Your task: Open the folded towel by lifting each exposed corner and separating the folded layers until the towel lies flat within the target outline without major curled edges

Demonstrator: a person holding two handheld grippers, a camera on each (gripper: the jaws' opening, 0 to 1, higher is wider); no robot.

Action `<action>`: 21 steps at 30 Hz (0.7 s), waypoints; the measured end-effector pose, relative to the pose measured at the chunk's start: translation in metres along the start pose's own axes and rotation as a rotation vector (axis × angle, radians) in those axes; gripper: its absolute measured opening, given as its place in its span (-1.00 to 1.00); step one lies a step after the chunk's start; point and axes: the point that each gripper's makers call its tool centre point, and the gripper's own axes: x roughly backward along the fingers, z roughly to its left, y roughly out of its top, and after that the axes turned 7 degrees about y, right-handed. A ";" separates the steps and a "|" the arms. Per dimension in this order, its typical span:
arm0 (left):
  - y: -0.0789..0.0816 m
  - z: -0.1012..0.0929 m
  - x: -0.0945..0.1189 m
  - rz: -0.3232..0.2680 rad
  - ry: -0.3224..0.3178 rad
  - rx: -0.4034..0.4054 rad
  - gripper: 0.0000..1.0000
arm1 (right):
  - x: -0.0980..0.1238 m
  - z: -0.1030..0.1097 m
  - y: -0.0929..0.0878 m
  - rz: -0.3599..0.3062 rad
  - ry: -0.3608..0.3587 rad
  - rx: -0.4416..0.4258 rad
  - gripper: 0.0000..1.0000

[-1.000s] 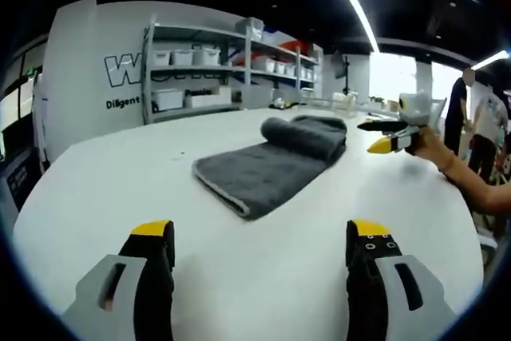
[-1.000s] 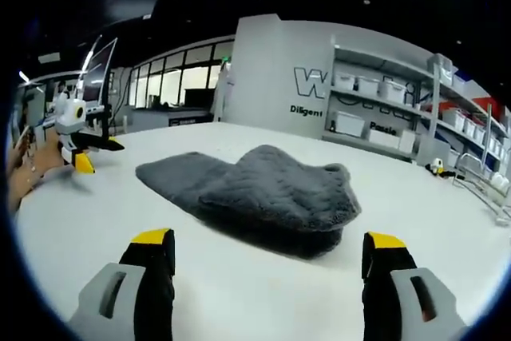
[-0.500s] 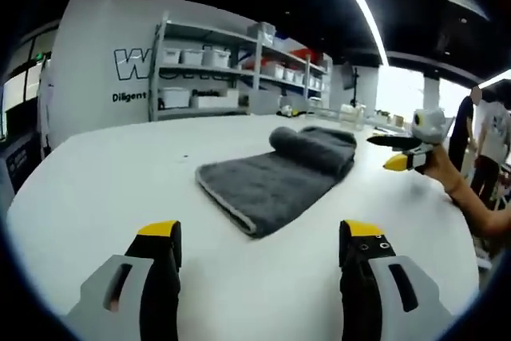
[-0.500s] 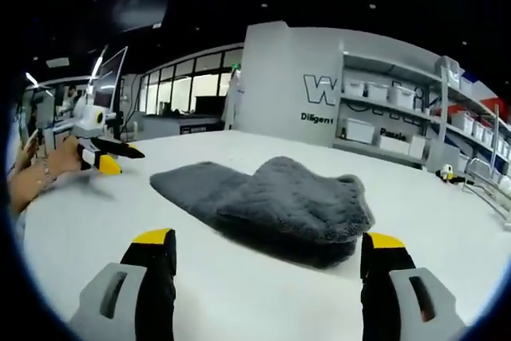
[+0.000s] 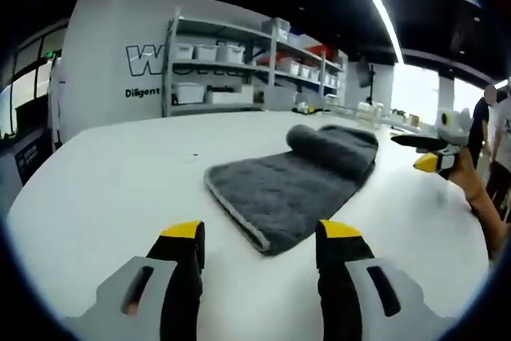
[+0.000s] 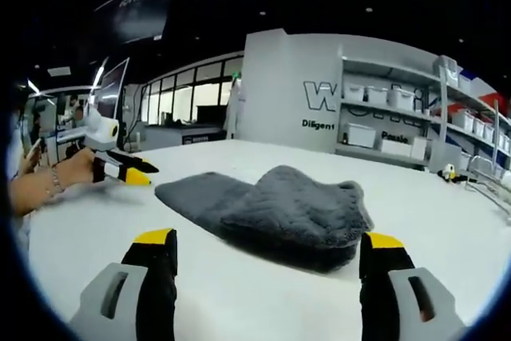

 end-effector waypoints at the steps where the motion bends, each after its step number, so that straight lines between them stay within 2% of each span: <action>1: -0.002 -0.002 -0.002 0.006 -0.007 -0.005 0.05 | 0.000 0.000 0.000 0.001 0.001 -0.001 0.93; 12: -0.015 -0.005 -0.019 0.054 0.018 -0.023 -0.30 | 0.002 0.000 0.003 -0.016 0.006 -0.018 0.92; 16: -0.020 -0.006 -0.022 0.067 0.019 -0.019 -0.37 | 0.003 0.001 0.003 -0.019 0.005 -0.021 0.91; 21: -0.021 -0.010 -0.023 0.061 0.005 -0.022 -0.54 | 0.002 0.000 0.002 0.005 -0.017 0.022 0.92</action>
